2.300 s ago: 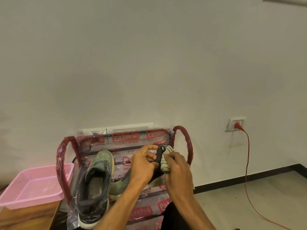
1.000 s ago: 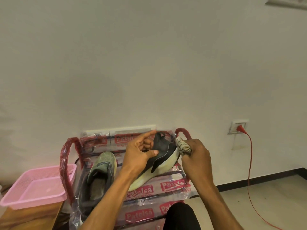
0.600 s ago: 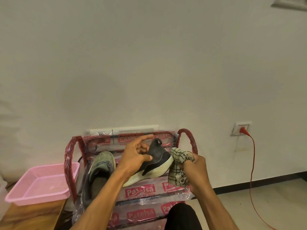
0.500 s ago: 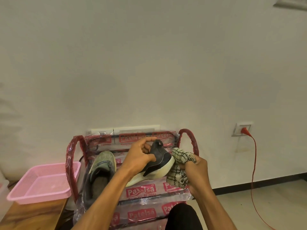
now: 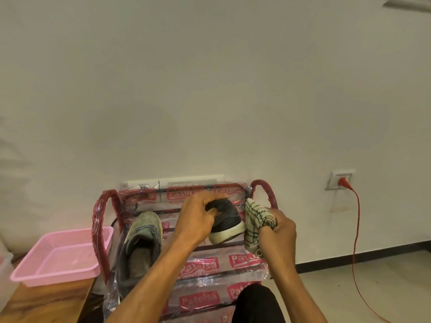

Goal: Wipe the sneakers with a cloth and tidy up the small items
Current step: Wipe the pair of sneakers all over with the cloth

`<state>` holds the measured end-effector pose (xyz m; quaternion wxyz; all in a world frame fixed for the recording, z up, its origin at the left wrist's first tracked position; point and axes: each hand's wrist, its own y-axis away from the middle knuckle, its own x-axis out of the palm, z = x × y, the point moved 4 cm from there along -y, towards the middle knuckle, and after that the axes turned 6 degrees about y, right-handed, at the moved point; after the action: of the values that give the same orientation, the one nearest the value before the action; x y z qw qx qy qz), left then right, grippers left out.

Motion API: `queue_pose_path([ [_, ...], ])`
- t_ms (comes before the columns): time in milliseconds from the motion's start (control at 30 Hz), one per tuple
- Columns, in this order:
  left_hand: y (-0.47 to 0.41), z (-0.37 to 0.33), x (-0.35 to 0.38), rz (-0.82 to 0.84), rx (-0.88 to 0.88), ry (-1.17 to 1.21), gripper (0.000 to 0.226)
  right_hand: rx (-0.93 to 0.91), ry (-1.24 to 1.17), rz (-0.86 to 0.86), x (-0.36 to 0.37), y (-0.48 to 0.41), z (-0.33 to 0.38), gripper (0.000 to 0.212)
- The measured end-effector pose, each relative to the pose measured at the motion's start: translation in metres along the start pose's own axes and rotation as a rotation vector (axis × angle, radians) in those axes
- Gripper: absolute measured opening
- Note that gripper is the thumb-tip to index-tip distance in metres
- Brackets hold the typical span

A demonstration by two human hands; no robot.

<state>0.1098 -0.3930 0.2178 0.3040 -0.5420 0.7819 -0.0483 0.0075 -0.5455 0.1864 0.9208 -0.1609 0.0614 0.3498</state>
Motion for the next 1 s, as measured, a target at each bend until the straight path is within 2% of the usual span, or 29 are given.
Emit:
queue_pose_path([
  [133,0.007,0.013,0.000,-0.078,-0.048,0.137,0.034,-0.112,0.210,0.116,0.015,0.007,-0.002,0.028],
  [267,0.019,0.027,-0.001,-0.089,-0.126,0.167,0.033,-0.170,0.341,0.131,0.034,0.015,-0.016,0.030],
  [400,0.037,0.038,0.001,-0.016,-0.152,0.016,0.041,-0.198,0.376,0.164,0.054,0.025,-0.027,0.043],
  [533,0.070,0.059,0.013,0.102,-0.169,-0.194,0.050,-0.169,0.390,0.284,0.075,0.038,-0.043,0.025],
  [633,0.088,0.091,0.003,0.035,-0.274,-0.201,0.052,-0.124,0.298,0.343,0.081,0.046,-0.056,0.024],
  [700,0.091,0.100,-0.004,0.016,-0.292,-0.187,0.054,-0.075,0.183,0.327,0.082,0.044,-0.061,0.018],
  [800,0.088,0.091,-0.002,0.126,-0.263,-0.258,0.046,0.017,0.105,0.221,0.082,0.039,-0.070,0.015],
  [900,0.086,0.084,0.003,0.228,-0.244,-0.383,0.043,0.042,0.166,0.096,0.078,0.037,-0.076,0.026],
  [1000,0.088,0.081,0.008,0.257,-0.192,-0.449,0.041,-0.017,0.271,0.148,0.082,0.044,-0.080,0.032],
])
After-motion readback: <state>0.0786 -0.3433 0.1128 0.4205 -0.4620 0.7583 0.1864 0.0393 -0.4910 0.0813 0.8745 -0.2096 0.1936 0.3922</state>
